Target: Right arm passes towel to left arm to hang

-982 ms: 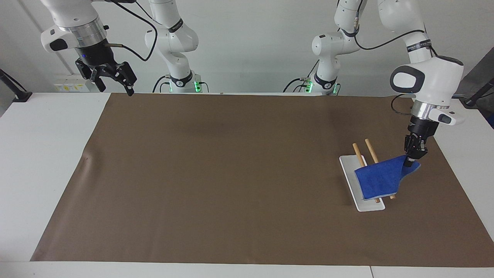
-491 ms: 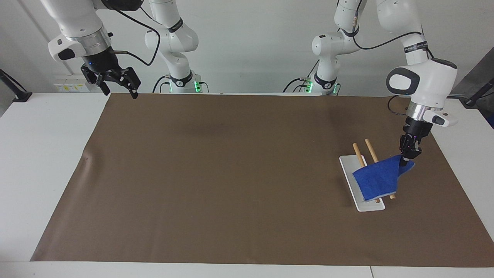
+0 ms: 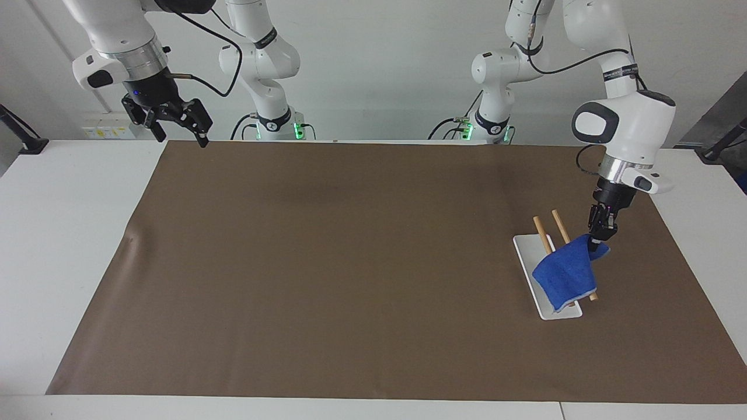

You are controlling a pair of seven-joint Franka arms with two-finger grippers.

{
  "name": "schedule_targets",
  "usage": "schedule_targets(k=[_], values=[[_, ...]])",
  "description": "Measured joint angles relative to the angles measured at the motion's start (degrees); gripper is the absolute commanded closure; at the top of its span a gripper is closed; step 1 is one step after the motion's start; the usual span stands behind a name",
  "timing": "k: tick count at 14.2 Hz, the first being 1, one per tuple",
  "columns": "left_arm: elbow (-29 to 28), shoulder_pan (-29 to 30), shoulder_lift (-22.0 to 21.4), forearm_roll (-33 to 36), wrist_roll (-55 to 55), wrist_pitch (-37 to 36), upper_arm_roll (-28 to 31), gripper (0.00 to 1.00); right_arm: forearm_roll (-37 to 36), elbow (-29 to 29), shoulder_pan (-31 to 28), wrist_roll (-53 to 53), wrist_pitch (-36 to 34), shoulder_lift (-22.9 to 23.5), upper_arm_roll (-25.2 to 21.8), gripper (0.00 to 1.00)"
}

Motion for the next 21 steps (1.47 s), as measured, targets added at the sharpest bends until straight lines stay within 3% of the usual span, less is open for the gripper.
schedule_targets(k=[2,3,7,8,12,16,18,21], values=[[-1.4,0.0,0.0,0.0,0.0,0.0,0.0,0.97,0.0,0.0,0.0,0.0,0.0,0.0,0.0,0.00],[-2.0,0.0,0.0,0.0,0.0,0.0,0.0,0.88,0.0,0.0,0.0,0.0,0.0,0.0,0.0,0.00],[-2.3,0.0,0.0,0.0,0.0,0.2,0.1,0.10,0.0,-0.1,0.0,0.0,0.0,0.0,0.0,0.00],[-2.3,0.1,0.0,0.0,0.0,0.2,0.2,0.00,0.0,-0.1,0.0,0.0,0.0,0.0,0.0,0.00],[-1.7,0.3,0.0,0.0,0.5,0.8,0.9,0.00,0.0,-0.1,0.0,0.0,0.0,0.0,0.0,0.00],[2.7,0.3,0.5,0.2,3.6,-0.6,1.7,0.00,0.0,0.1,-0.1,0.1,-1.1,0.0,0.0,0.00],[7.9,0.3,1.5,4.6,4.4,-8.4,2.0,0.00,0.0,0.1,-0.1,0.1,-1.2,0.0,0.0,0.00],[20.6,0.3,4.0,16.6,4.6,-29.2,1.9,0.00,0.0,0.1,-0.1,0.1,-1.2,0.0,0.0,0.00]])
